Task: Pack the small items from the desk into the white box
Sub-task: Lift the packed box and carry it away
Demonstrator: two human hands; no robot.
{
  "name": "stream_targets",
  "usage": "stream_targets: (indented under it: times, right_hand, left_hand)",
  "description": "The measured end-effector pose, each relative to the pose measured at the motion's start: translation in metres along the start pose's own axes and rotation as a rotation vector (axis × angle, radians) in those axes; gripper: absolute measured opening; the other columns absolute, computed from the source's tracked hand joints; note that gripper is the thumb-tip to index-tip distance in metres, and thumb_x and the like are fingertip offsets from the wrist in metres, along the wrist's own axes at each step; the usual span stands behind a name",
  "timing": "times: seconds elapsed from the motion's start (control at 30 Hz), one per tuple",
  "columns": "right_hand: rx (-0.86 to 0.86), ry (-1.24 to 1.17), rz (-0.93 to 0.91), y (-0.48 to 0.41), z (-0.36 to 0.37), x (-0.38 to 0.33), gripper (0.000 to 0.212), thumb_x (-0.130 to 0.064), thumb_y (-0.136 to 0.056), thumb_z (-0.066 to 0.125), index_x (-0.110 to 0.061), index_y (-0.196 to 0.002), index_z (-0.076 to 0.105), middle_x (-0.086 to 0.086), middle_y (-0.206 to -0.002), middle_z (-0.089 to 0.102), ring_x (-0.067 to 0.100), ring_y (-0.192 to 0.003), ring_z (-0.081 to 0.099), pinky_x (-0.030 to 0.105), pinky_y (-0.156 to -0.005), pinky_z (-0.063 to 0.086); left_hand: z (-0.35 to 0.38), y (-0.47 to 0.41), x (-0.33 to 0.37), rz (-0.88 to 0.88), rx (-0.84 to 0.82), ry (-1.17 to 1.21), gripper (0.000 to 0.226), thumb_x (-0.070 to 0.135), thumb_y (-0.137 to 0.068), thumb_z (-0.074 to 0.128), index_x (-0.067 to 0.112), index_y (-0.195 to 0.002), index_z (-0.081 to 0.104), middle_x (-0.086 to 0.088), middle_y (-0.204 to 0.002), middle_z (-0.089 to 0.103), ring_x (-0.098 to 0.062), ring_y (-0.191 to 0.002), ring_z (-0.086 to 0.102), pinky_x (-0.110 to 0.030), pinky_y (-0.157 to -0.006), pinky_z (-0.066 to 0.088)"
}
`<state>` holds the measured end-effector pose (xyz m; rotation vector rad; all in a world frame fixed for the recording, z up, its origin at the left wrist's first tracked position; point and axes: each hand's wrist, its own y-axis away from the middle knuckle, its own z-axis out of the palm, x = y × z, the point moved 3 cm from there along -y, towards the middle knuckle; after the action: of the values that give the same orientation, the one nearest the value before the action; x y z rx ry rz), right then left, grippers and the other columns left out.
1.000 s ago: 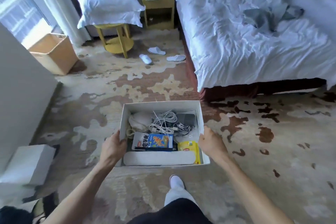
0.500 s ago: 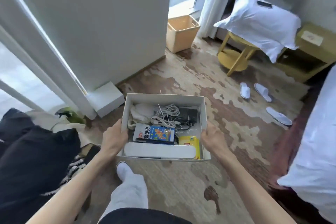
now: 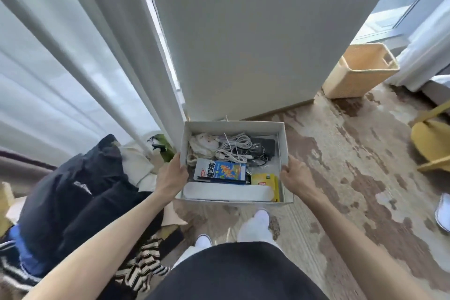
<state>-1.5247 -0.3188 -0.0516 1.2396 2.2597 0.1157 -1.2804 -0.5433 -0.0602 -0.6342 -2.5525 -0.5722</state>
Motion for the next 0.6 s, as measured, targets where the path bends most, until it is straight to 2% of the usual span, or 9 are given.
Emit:
stream_targets:
  times: [0.1,0.17,0.27,0.37,0.47,0.53,0.6]
  right_hand:
    - [-0.055,0.014,-0.072,-0.070,-0.003,-0.013,0.014,-0.010,-0.091,0.045,-0.006,-0.101,0.053,0.009,-0.080,0.055,0.030,-0.075,0.054,0.032,-0.060,0.034]
    - [-0.099,0.009,-0.129,-0.116,-0.008,-0.023,0.015,-0.011,-0.092,0.043,-0.007,-0.104,0.052,0.008,-0.082,0.054,0.034,-0.080,0.056,0.033,-0.061,0.035]
    - [-0.148,0.014,-0.196,-0.175,-0.019,-0.035,0.017,-0.012,-0.094,0.041,-0.006,-0.106,0.051,0.015,-0.088,0.061,0.040,-0.088,0.059,0.035,-0.064,0.037]
    - [-0.197,0.024,-0.222,-0.215,-0.029,-0.039,0.017,-0.014,-0.096,0.040,-0.006,-0.107,0.051,0.017,-0.093,0.065,0.040,-0.086,0.060,0.035,-0.064,0.040]
    - [-0.237,0.028,-0.222,-0.248,-0.031,-0.040,0.015,-0.014,-0.095,0.041,-0.007,-0.105,0.050,0.017,-0.092,0.066,0.040,-0.084,0.061,0.037,-0.064,0.045]
    - [-0.275,0.031,-0.213,-0.263,-0.026,-0.040,0.009,-0.013,-0.094,0.041,-0.010,-0.100,0.047,0.014,-0.089,0.065,0.038,-0.081,0.061,0.041,-0.067,0.051]
    - [-0.293,0.056,-0.209,-0.275,-0.017,-0.038,0.009,-0.014,-0.095,0.041,-0.011,-0.101,0.047,0.009,-0.084,0.064,0.036,-0.079,0.061,0.040,-0.064,0.051]
  left_hand:
    - [0.001,-0.043,0.008,-0.083,0.024,0.006,0.018,0.017,-0.087,0.044,0.022,-0.104,0.047,-0.010,-0.090,0.068,-0.033,-0.081,0.062,-0.036,-0.067,0.044]
    - [0.002,-0.068,0.020,-0.143,0.077,0.033,0.024,0.019,-0.089,0.044,0.023,-0.113,0.048,-0.007,-0.093,0.067,-0.030,-0.081,0.060,-0.035,-0.068,0.043]
    - [0.003,-0.098,0.042,-0.209,0.123,0.045,0.029,0.022,-0.091,0.046,0.024,-0.119,0.049,-0.008,-0.101,0.064,-0.033,-0.090,0.061,-0.038,-0.074,0.050]
    - [0.007,-0.121,0.061,-0.304,0.123,0.038,0.029,0.024,-0.090,0.046,0.024,-0.119,0.050,-0.012,-0.109,0.062,-0.038,-0.097,0.060,-0.043,-0.079,0.052]
    - [0.017,-0.140,0.074,-0.379,0.139,0.024,0.040,0.017,-0.089,0.046,0.026,-0.128,0.047,-0.016,-0.109,0.065,-0.038,-0.096,0.061,-0.037,-0.073,0.047]
    - [0.027,-0.150,0.077,-0.409,0.140,0.024,0.045,0.015,-0.089,0.045,0.027,-0.132,0.043,-0.013,-0.109,0.067,-0.037,-0.095,0.062,-0.035,-0.069,0.045]
    - [0.038,-0.161,0.073,-0.450,0.104,0.025,0.040,0.017,-0.089,0.044,0.026,-0.129,0.046,-0.010,-0.108,0.068,-0.034,-0.093,0.063,-0.038,-0.074,0.050]
